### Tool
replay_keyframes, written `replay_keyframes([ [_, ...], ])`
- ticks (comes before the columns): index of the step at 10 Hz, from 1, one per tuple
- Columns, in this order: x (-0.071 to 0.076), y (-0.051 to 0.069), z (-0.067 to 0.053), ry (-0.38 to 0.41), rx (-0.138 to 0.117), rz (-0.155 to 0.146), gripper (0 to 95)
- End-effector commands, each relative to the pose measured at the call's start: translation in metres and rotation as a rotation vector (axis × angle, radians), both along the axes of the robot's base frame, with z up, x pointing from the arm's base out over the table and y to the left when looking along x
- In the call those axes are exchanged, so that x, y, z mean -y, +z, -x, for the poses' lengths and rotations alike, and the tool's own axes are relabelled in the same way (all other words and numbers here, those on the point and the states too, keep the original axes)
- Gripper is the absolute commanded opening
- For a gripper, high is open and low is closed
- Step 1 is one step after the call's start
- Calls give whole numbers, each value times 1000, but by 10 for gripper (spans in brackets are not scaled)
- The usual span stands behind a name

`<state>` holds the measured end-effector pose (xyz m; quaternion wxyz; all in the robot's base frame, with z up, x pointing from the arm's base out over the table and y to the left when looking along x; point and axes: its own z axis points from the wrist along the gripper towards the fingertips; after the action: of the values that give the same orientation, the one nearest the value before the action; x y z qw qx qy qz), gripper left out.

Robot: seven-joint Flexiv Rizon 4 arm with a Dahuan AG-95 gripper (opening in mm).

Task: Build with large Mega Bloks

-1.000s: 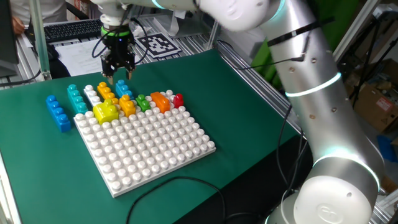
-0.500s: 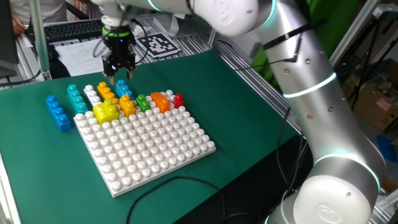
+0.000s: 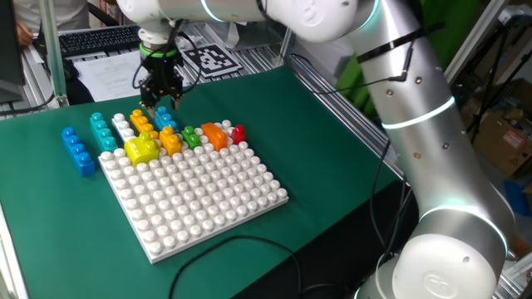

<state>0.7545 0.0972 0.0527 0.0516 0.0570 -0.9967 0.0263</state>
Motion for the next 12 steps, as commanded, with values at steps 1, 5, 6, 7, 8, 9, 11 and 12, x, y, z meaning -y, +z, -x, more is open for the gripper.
replay_keyframes([
  [1, 2, -2, 4, 10, 16, 3, 570],
  [5, 5, -7, 4, 36, 23, 20, 570],
  [6, 9, -10, 4, 42, 28, 19, 380],
  [7, 12, -12, 5, 40, 30, 15, 380],
  [8, 15, -14, 5, 32, 29, 10, 380],
  [9, 19, -17, 6, 10, 29, 0, 380],
  [11, 22, -22, 8, -2, 31, 0, 380],
  [12, 21, -24, 8, -9, 33, 1, 380],
])
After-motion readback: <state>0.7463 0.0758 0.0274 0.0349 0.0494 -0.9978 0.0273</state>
